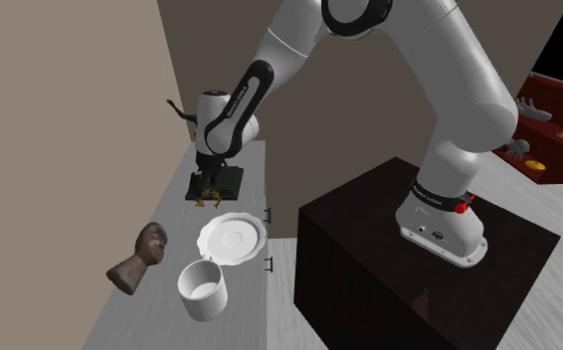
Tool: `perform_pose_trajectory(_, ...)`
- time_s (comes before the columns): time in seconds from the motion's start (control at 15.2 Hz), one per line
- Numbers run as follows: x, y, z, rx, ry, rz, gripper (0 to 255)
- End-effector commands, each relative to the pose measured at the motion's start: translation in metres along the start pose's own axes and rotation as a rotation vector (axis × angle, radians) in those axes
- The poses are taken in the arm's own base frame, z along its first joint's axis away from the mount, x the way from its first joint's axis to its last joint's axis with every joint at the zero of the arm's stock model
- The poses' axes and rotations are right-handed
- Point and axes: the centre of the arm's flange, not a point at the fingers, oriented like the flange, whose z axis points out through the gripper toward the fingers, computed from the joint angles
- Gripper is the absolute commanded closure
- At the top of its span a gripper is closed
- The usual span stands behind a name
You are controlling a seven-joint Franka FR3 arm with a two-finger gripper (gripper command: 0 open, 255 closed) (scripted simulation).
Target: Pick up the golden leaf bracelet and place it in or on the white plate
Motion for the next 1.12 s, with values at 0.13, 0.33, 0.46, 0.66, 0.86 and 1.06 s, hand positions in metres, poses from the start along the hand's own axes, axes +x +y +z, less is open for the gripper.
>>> perform_pose_trajectory(0.13, -0.0006, 0.0006, 0.0194, 0.000, 0.000, 0.000, 0)
perform_pose_trajectory(0.33, -0.0006, 0.0006, 0.0194, 0.000, 0.000, 0.000, 0)
perform_pose_trajectory(0.46, -0.0006, 0.0006, 0.0194, 0.000, 0.000, 0.000, 0)
perform_pose_trajectory(0.66, -0.0006, 0.0006, 0.0194, 0.000, 0.000, 0.000, 255)
perform_pose_trajectory(0.86, -0.0006, 0.0005, 0.0193, 0.000, 0.000, 0.000, 255)
perform_pose_trajectory(1.06, -0.0006, 0.0006, 0.0193, 0.000, 0.000, 0.000, 255)
